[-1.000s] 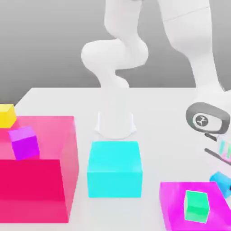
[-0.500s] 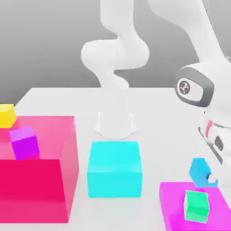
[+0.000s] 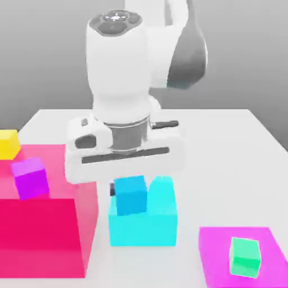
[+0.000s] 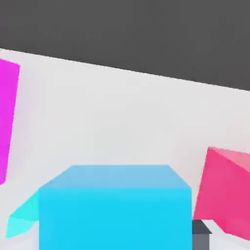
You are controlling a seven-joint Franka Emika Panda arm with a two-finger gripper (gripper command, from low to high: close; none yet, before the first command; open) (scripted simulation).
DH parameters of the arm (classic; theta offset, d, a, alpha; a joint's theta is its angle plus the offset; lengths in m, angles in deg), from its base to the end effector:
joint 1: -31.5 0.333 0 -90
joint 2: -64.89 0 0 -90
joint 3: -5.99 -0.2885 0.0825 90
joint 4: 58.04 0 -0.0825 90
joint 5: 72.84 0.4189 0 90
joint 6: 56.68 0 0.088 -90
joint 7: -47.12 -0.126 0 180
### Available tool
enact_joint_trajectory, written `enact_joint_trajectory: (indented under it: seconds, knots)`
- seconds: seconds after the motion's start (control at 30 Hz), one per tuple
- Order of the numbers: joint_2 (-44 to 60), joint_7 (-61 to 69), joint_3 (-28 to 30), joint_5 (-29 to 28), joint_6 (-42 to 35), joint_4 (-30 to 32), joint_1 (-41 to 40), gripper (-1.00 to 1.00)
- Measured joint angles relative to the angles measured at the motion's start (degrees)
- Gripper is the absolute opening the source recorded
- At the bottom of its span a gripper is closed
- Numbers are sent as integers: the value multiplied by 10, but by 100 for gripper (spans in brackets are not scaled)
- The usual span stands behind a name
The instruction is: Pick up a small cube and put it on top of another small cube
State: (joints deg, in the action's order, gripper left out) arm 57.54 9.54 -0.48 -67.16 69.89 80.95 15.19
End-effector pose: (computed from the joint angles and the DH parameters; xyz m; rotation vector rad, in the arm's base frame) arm 0.4828 -0.0801 0.2794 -2.7952 1.3362 0.1568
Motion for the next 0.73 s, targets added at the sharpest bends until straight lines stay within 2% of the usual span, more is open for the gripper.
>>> enact_joint_trajectory:
  seconds: [0.2,0.47,0.6,0.63,0.73]
  knots:
    - [-61,-175,47,10,-47,-8,-79,-100]
    - [-115,-410,108,-46,-104,-34,-217,-100]
    - [-100,-460,109,-68,-48,0,-242,-100]
    - [-92,-461,111,-68,-28,13,-241,100]
    - [-92,-461,111,-68,-28,13,-241,100]
